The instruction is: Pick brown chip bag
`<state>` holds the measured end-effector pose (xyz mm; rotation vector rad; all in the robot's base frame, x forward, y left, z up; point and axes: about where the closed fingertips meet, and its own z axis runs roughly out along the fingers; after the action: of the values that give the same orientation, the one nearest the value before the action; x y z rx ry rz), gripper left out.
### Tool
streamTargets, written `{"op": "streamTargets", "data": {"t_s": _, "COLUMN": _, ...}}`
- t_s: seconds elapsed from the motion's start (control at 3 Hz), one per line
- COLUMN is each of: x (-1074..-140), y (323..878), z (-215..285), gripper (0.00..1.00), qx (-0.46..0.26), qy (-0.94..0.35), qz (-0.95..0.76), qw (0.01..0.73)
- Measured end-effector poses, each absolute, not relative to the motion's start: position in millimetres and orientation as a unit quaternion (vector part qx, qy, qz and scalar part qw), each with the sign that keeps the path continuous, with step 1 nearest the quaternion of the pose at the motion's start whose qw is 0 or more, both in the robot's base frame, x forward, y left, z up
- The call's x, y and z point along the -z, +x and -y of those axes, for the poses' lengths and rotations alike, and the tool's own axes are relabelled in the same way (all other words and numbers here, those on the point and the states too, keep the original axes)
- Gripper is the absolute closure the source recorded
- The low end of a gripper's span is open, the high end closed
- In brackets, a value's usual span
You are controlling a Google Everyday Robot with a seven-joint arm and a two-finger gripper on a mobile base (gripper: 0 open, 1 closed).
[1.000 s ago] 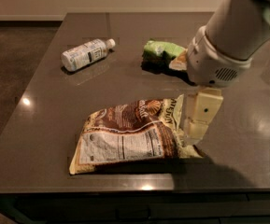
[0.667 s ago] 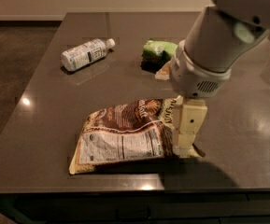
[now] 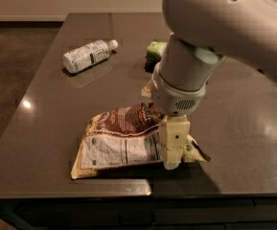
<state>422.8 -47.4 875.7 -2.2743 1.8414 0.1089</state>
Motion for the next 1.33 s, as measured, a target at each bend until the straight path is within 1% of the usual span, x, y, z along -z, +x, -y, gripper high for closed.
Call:
{"op": "streamTargets", "data": {"t_s": 0.33, "x": -862.9, "y": 427.4, "z": 44.3, "gripper": 0.0, "qx": -0.029, "qy": -0.778, "qz": -0.621, "qw": 0.09}}
{"op": "streamTargets", "data": {"t_s": 0.67, "x": -860.8, "y": 431.3, "z": 47.8, "gripper": 0.15, "qx": -0.017, "qy": -0.777, "qz": -0.624, "qw": 0.08}}
{"op": "streamTargets", "data": {"t_s": 1.33, "x": -884.7, "y": 436.1, "z": 56.9, "gripper": 0.61, "qx": -0.002, "qy": -0.774, "qz": -0.627, "qw": 0.092}}
